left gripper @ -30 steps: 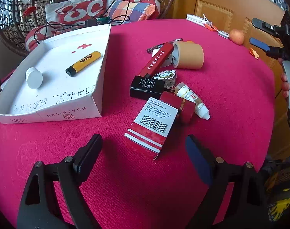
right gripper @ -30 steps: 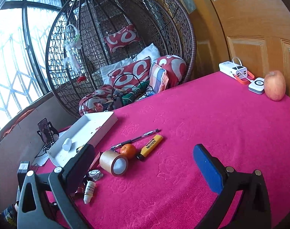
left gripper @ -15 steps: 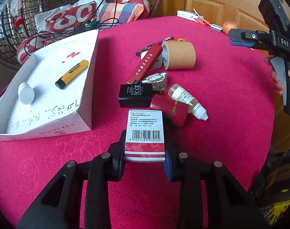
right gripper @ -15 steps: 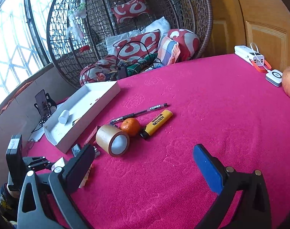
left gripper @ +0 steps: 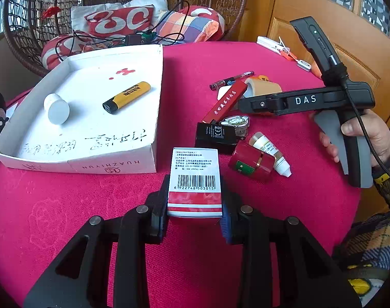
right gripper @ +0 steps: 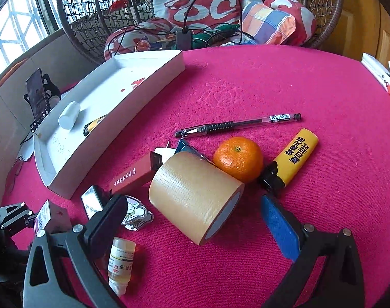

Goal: Organize rigid objects
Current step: 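Grasp the red-and-white barcode box with the left tool while the right tool grasps the tan tape roll, then place the barcode box in the white tray with the left tool while the right tool places the tape roll, then move the left tool to the red cylindrical container and grasp it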

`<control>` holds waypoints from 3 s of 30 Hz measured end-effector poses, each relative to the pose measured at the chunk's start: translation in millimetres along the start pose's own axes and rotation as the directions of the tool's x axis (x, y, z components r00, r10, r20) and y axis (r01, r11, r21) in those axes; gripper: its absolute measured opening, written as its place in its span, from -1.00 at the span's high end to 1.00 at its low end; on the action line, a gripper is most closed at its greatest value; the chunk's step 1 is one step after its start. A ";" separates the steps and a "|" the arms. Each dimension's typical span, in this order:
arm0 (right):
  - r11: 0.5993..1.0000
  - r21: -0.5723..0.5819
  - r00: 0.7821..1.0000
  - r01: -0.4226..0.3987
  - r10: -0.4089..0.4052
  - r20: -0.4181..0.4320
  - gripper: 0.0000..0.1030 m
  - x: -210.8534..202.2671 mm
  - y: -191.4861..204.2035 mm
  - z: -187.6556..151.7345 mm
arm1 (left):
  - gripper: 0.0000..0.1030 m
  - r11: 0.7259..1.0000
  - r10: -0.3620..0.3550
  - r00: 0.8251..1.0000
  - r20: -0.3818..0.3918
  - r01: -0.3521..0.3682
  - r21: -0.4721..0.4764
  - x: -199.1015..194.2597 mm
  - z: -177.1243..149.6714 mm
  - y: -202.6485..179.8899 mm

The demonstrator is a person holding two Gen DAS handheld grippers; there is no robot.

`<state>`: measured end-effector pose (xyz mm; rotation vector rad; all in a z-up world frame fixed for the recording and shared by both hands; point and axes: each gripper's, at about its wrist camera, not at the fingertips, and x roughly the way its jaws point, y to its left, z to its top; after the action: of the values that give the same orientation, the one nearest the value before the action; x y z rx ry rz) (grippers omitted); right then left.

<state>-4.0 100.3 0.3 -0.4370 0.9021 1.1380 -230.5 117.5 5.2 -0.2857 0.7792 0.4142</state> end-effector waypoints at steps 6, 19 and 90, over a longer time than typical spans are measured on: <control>0.999 0.027 0.999 -0.027 0.026 0.046 -0.32 -9.5 -10.0 -1.5 | 0.39 1.000 0.012 0.999 0.043 -0.011 -0.019 -14.7 6.9 6.8; 0.982 0.078 0.955 -0.173 0.148 0.257 -0.32 -87.2 -30.8 9.5 | 0.39 0.999 0.017 0.992 0.123 -0.013 -0.032 -40.1 31.6 10.6; 0.967 0.028 0.793 -0.255 0.192 0.578 -1.00 -109.8 32.0 56.9 | -1.00 0.833 0.418 0.880 0.223 -0.274 -0.481 -43.1 102.9 90.2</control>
<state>-25.6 88.6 125.6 0.1162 0.4792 1.3321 -236.1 226.9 97.8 -0.4842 0.4030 0.9710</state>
